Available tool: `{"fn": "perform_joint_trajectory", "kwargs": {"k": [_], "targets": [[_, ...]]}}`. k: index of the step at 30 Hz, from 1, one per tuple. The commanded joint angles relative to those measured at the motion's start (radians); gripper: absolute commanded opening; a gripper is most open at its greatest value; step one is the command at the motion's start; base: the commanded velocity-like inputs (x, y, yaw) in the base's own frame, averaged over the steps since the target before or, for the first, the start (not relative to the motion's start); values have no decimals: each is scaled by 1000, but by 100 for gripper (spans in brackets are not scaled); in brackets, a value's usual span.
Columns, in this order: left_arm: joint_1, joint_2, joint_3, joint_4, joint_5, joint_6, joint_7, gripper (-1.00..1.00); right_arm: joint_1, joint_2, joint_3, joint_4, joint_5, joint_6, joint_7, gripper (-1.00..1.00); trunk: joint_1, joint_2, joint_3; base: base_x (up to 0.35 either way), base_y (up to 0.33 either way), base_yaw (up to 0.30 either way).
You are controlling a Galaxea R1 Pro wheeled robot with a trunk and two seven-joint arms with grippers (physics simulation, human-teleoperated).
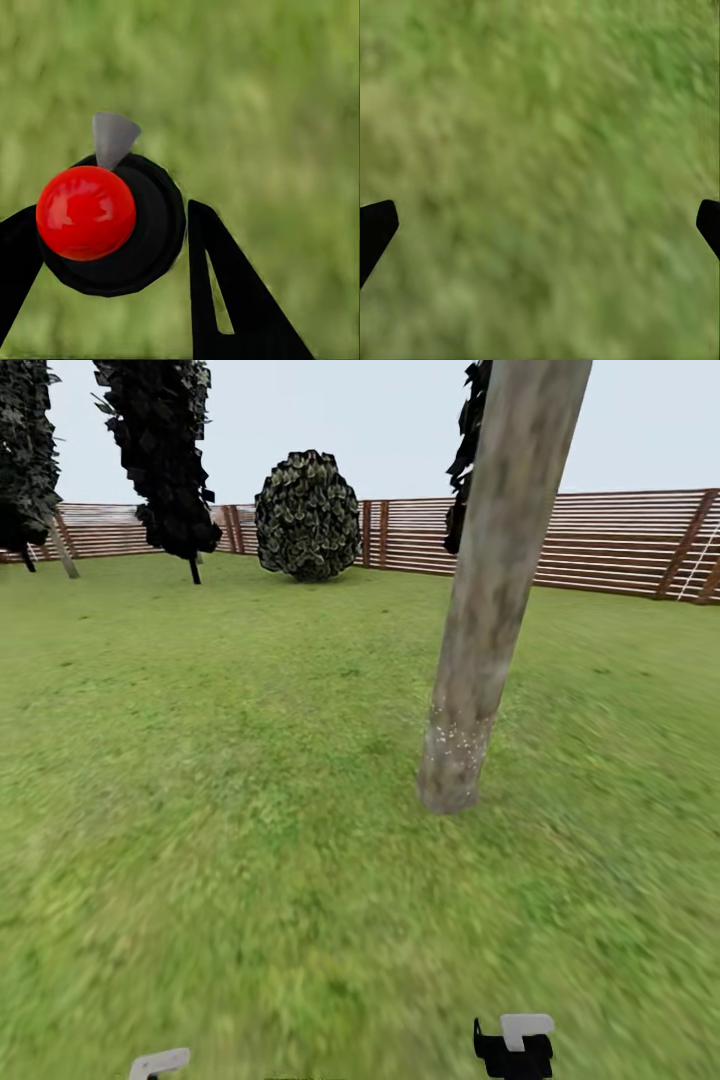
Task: In the garden, pick up the pesticide atomizer on the floor and spray pesticide onto both trees until each tree trunk is fully covered.
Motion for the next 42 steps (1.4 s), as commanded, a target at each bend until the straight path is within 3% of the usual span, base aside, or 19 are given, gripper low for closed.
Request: {"fn": "perform_joint_trajectory", "kwargs": {"k": [1, 42], "targets": [[-1, 0, -8, 1, 10, -3, -1, -100, 0, 0, -8, 1, 11, -2, -4, 100, 0, 0, -1, 0, 0, 285], [0, 2, -8, 1, 10, -3, 0, -100, 0, 0, -8, 1, 11, -2, -4, 100, 0, 0, -24, -39, 27, 285]]}}
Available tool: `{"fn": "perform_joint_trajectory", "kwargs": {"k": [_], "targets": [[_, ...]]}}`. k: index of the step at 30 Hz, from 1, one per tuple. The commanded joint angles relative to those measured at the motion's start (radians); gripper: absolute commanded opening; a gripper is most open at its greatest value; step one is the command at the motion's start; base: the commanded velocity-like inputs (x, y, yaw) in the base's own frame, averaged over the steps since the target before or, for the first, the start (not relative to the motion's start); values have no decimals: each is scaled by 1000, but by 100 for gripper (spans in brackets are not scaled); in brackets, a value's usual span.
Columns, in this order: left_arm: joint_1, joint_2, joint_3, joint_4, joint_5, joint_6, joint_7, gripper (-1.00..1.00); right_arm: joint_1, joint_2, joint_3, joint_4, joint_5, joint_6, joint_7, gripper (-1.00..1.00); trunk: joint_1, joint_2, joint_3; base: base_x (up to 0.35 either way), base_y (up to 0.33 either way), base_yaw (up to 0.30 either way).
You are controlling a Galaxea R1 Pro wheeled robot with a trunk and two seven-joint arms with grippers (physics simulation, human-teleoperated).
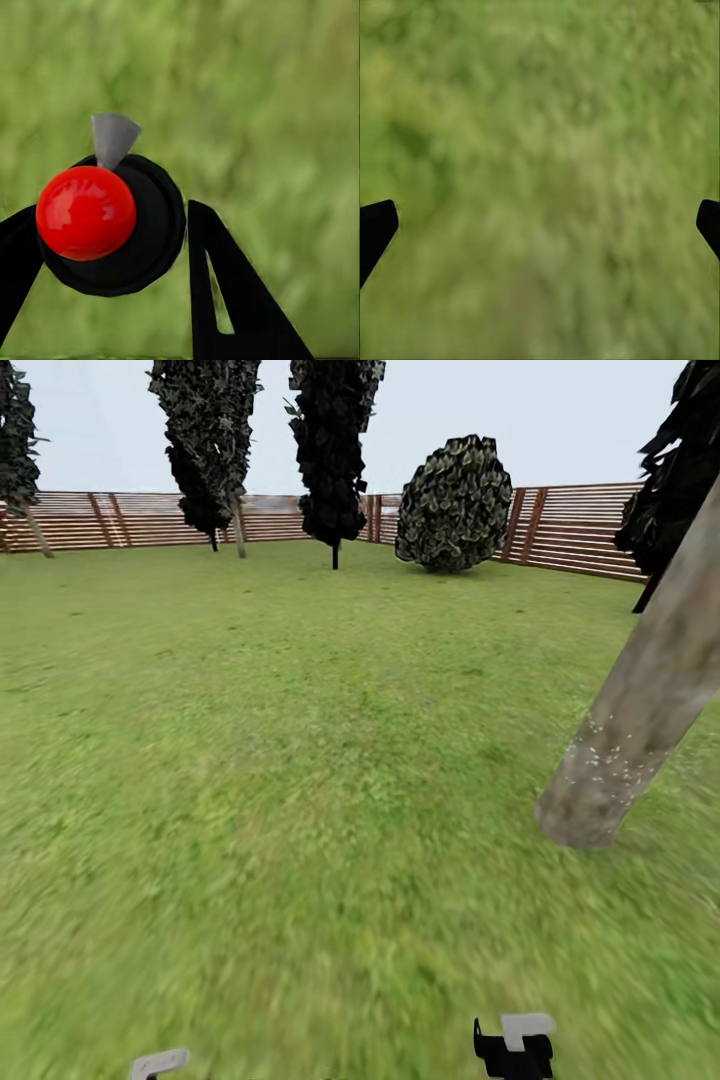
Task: In the garden, pick up the pesticide atomizer on the floor and spray pesticide onto both trees until each tree trunk is fully covered.
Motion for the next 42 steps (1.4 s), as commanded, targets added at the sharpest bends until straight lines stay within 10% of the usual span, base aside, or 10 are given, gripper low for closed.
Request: {"fn": "perform_joint_trajectory", "kwargs": {"k": [1, 42], "targets": [[-1, 0, -8, 1, 9, -3, -1, -100, -1, 0, -8, 1, 11, -2, -4, 100, 0, 0, -1, 0, 0, 285], [-1, 0, -8, 2, 8, -3, -1, -100, -1, 1, -8, 1, 11, -2, -4, 100, 0, 0, -25, -32, 8, 284]]}}
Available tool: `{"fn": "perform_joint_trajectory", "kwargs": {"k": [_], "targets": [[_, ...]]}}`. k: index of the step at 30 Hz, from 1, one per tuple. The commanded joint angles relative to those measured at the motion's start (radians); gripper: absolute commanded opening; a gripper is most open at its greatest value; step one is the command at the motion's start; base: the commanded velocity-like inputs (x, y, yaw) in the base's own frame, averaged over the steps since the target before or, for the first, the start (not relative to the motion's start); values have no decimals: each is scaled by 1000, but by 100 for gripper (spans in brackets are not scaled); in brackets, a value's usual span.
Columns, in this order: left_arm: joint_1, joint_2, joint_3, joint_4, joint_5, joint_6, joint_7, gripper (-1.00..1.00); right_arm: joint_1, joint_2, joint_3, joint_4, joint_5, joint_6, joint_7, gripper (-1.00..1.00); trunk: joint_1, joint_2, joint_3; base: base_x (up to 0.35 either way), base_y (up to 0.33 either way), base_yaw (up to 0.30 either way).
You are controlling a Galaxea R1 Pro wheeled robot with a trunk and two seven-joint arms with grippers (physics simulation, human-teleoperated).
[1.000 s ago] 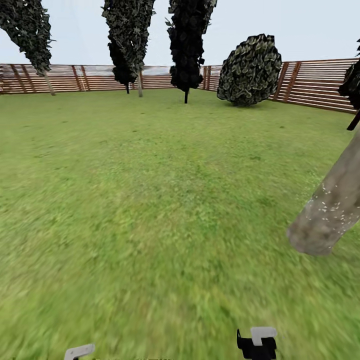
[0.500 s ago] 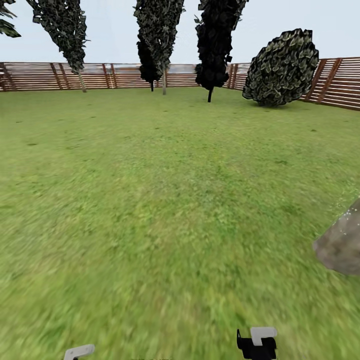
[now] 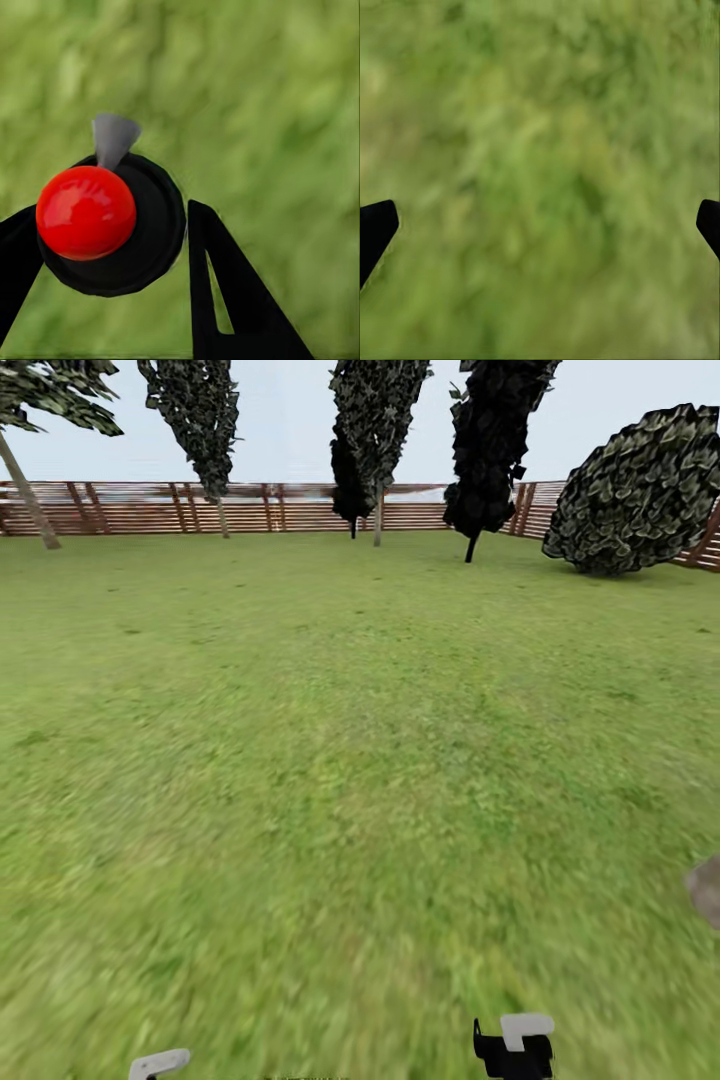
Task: In the garden, pick up the pesticide atomizer on the floor and spray pesticide onto both trees until each tree trunk is fully covered.
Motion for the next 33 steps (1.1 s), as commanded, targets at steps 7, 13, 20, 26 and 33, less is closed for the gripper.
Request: {"fn": "perform_joint_trajectory", "kwargs": {"k": [7, 13, 20, 26, 33], "targets": [[-1, 6, -6, 0, 12, 0, 1, -100, 0, 1, -8, 1, 11, -2, -4, 100, 0, 0, -5, 0, 0, 282], [-1, 9, -5, 1, 13, 0, 1, -100, 0, 1, -8, 1, 11, -2, -4, 100, 0, 0, -9, 0, 0, 281], [-1, 12, -7, 1, 99, -2, 1, -100, 0, 1, -8, 0, 11, -2, -4, 100, 0, 0, -13, 0, 0, 282], [-1, 8, -8, 1, 97, -3, -1, -100, 0, 1, -8, 1, 11, -2, -4, 100, 0, 0, -16, 0, 0, 282], [-1, 5, -8, 1, 94, -3, -1, -100, 0, 1, -8, 1, 12, -2, -4, 100, 0, 0, -21, 0, 0, 282]]}}
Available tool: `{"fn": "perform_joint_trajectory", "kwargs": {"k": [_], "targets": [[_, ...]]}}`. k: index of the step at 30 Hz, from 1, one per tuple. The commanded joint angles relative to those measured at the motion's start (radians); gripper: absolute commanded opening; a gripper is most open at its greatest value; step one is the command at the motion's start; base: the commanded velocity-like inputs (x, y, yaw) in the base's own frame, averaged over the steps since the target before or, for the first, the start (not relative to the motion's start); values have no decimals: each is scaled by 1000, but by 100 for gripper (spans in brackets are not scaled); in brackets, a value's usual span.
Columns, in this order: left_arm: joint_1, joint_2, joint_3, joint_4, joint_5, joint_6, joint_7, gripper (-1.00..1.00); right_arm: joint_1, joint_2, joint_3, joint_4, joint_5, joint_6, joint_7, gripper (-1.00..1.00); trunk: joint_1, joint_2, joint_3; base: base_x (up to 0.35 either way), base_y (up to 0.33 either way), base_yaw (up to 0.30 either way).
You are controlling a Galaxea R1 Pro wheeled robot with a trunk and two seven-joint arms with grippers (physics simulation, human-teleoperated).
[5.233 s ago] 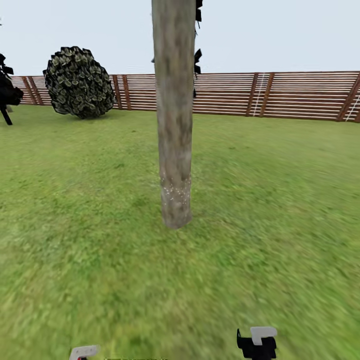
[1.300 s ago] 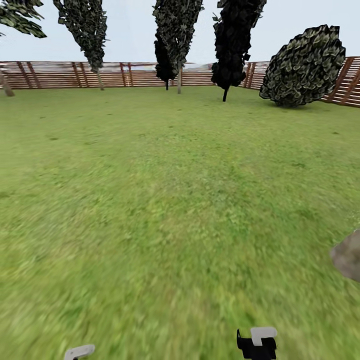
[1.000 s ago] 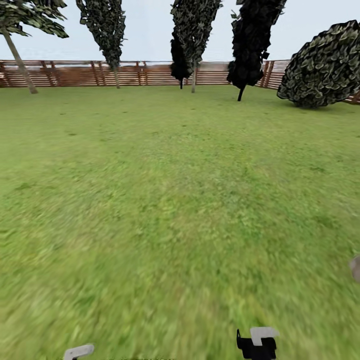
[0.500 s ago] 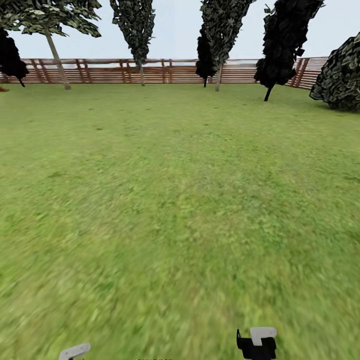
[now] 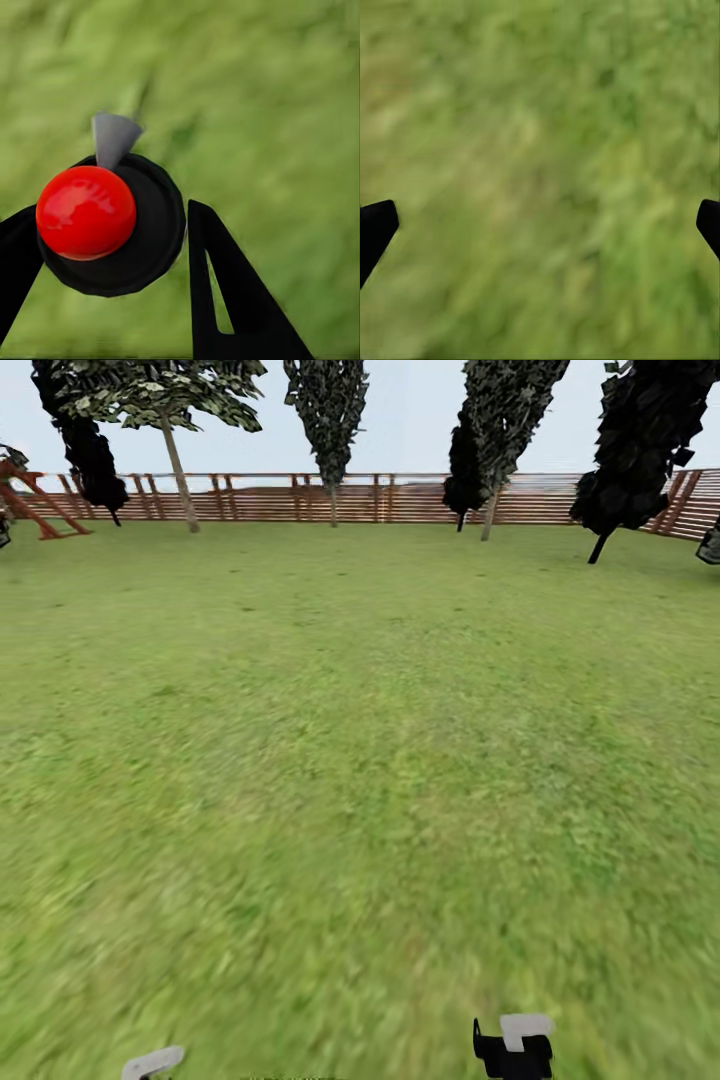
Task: In the garden, pick up the pesticide atomizer on the floor and spray pesticide onto both trees until each tree trunk is fully covered.
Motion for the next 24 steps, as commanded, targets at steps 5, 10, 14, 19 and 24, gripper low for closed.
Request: {"fn": "perform_joint_trajectory", "kwargs": {"k": [5, 10, 14, 19, 24], "targets": [[-1, -2, -9, 1, 8, -3, -1, -100, 0, 0, -8, 1, 11, -2, -4, 100, 0, 0, -4, 0, 0, 282], [-1, -3, -10, 1, 8, -1, -1, -100, -1, 1, -8, 1, 11, -2, -4, 100, 0, 0, -7, 0, 0, 282], [-1, -4, -10, 1, 8, -1, -2, -100, 0, 1, -8, 1, 11, -2, -4, 100, 0, 0, -9, 0, 0, 282], [-1, -5, -10, 1, 8, -1, -1, -100, -1, 1, -8, 1, 11, -2, -4, 100, 0, 0, -12, 8, 0, 282], [-1, -5, -10, 1, 8, -1, -1, -100, 0, 1, -8, 1, 11, -2, -4, 100, 0, 0, -15, 218, 8, 282]]}}
